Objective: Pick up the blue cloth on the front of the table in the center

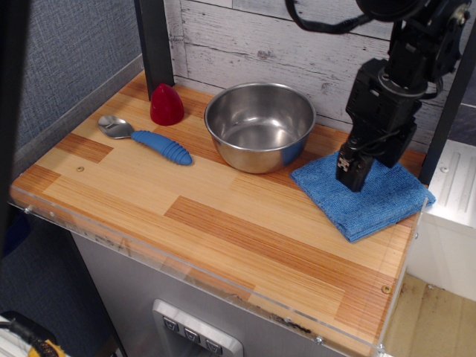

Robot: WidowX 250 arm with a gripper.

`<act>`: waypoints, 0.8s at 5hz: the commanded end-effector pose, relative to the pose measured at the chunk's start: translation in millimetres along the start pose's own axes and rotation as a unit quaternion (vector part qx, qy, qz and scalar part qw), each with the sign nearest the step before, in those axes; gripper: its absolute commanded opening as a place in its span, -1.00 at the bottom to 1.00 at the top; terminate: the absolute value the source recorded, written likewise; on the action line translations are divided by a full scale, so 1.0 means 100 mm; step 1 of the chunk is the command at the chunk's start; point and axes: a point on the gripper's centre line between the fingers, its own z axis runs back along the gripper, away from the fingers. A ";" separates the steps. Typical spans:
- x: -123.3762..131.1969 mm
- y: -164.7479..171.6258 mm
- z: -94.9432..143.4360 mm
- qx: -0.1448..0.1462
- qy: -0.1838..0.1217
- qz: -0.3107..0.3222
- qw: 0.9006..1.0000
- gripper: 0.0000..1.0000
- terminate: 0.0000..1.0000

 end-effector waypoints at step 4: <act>-0.45 0.30 -0.04 -0.004 0.021 0.046 0.999 1.00 -1.00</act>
